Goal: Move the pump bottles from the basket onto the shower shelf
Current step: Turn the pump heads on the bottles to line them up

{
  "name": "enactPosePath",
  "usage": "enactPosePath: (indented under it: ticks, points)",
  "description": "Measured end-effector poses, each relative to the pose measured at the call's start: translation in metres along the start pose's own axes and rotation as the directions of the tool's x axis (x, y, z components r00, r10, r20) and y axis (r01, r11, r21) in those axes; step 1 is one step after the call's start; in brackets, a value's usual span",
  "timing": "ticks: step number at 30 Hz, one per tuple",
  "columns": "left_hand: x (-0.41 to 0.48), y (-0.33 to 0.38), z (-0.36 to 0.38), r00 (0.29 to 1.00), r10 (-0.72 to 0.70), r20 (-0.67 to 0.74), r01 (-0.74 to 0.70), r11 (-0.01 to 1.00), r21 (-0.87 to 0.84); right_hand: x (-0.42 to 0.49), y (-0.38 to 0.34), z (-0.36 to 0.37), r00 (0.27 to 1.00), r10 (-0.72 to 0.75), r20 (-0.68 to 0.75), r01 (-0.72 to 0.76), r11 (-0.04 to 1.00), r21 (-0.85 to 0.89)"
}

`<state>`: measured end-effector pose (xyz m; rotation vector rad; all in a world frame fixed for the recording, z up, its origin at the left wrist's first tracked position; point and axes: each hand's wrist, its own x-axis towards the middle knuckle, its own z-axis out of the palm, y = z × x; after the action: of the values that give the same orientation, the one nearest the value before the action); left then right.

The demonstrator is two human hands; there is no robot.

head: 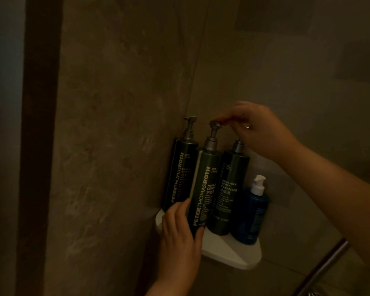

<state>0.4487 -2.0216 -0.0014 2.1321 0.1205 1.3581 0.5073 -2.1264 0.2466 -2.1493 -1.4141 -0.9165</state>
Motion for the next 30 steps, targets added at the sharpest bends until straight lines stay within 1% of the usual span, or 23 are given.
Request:
enactPosePath:
  ticks: [3,7,14,19,24,30]
  points:
    - [0.002,0.000,0.000,1.000,-0.023,0.009,0.023,1.000,-0.009,0.004,0.002,-0.001,1.000,-0.001,0.010,0.001,1.000,-0.023]
    - [0.005,0.000,-0.001,0.995,-0.066,0.072,0.067,0.998,-0.003,0.009,0.003,-0.001,0.999,-0.007,0.040,0.011,0.995,-0.103]
    - [0.015,-0.003,0.002,0.988,-0.041,0.151,0.043,0.999,-0.005,0.012,0.005,0.004,0.999,-0.031,0.037,0.040,0.968,-0.248]
    - [0.022,-0.006,0.010,0.984,-0.049,0.169,0.052,0.998,-0.016,0.015,0.010,0.004,0.998,-0.008,0.060,0.024,0.961,-0.274]
    - [0.027,-0.009,0.018,0.984,-0.046,0.174,0.042,0.999,0.023,0.019,0.019,0.006,0.995,0.031,0.091,0.000,0.947,-0.321]
    - [0.032,-0.009,0.025,0.982,-0.064,0.179,0.052,0.996,0.070,0.023,0.025,0.010,0.996,0.045,0.083,-0.015,0.942,-0.335]
